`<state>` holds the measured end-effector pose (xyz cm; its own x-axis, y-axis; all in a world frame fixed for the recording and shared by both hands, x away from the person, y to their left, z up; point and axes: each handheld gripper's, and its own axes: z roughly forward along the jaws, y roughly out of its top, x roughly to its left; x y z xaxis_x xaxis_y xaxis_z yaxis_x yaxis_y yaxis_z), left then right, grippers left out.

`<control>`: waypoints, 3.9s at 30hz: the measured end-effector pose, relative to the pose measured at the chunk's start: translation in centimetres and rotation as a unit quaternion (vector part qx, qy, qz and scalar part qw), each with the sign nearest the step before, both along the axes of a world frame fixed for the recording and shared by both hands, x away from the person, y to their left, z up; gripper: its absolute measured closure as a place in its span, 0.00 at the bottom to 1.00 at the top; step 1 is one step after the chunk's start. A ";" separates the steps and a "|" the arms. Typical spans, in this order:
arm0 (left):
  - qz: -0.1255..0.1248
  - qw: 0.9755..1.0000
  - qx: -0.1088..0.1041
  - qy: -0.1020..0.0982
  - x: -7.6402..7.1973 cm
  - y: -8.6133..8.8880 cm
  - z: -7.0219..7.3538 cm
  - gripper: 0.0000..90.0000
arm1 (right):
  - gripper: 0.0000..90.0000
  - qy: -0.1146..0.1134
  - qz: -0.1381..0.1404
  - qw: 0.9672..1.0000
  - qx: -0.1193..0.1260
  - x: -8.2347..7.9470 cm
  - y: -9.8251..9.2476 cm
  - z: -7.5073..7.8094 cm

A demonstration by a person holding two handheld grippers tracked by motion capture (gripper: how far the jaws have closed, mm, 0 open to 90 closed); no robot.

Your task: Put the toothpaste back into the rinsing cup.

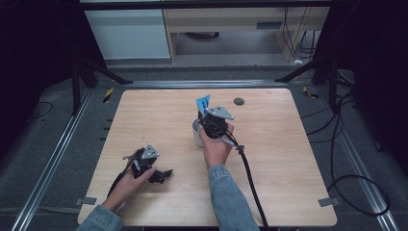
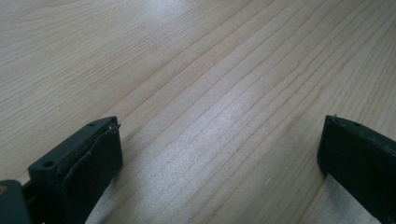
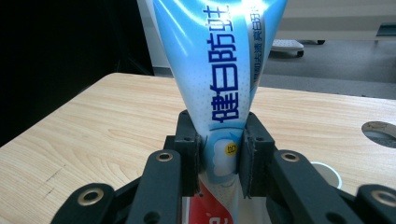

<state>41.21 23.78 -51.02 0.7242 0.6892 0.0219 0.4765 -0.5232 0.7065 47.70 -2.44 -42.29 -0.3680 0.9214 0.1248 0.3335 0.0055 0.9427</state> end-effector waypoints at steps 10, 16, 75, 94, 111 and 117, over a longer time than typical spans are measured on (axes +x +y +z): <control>0.000 1.000 0.000 0.000 0.0 0.0 0.0 0.00 | 0.80 0.003 -0.001 1.000 0.002 0.0 -0.1 -0.2; 0.000 1.000 0.000 0.000 0.0 0.0 0.0 0.00 | 0.80 0.007 -0.001 1.000 0.007 0.1 0.0 -0.4; 0.000 1.000 0.000 0.000 0.0 0.0 0.0 0.00 | 0.72 0.024 -0.009 1.000 0.009 0.7 -1.8 -0.5; 0.000 1.000 0.000 0.000 0.0 0.0 0.0 0.00 | 0.66 0.016 -0.015 0.999 -0.025 0.6 -1.7 -0.3; 0.000 1.000 0.000 0.000 0.0 0.0 0.0 0.00 | 0.62 0.014 -0.017 0.999 -0.042 0.4 -1.8 -0.1; 0.000 1.000 0.000 0.000 0.0 0.0 0.0 0.00 | 0.60 0.014 -0.016 0.999 -0.044 0.4 -1.8 0.0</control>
<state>41.22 23.76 -51.03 0.7237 0.6898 0.0213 0.4768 -0.5222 0.7071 48.12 -4.21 -42.30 -0.3361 0.9403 0.0534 0.3605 0.0761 0.9296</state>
